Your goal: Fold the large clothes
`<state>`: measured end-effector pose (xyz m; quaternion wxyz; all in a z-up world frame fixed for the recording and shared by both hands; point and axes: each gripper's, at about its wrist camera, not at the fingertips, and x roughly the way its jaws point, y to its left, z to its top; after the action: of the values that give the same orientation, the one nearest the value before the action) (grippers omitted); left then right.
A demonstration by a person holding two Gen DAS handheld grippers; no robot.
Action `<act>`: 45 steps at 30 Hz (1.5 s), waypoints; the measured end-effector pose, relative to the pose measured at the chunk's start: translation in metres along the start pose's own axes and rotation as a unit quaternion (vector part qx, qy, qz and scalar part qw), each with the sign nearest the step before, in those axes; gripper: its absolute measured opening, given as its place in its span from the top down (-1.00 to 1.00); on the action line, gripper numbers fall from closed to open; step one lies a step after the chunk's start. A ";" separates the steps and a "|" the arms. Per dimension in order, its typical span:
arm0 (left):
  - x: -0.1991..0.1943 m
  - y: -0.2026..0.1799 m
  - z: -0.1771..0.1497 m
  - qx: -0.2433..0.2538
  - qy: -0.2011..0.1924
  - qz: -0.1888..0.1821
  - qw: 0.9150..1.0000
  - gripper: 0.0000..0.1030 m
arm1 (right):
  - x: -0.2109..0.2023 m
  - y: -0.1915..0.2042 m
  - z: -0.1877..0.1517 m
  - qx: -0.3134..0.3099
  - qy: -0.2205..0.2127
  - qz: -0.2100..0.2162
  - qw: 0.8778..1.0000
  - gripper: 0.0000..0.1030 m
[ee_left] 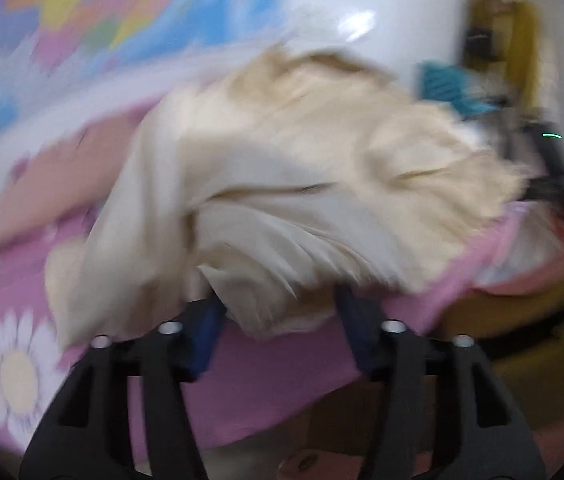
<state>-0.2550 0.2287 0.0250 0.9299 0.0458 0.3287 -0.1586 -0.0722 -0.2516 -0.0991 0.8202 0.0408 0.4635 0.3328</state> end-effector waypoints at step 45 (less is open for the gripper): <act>0.165 -0.002 0.203 -0.061 -0.008 -0.186 0.981 -0.58 | -0.114 0.120 0.187 -0.255 -0.280 -0.096 0.920 0.82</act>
<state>-0.0137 0.1443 0.0797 0.8878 -0.0741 0.3327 -0.3091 -0.0255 -0.1806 0.1358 0.9271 -0.1231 0.1158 0.3346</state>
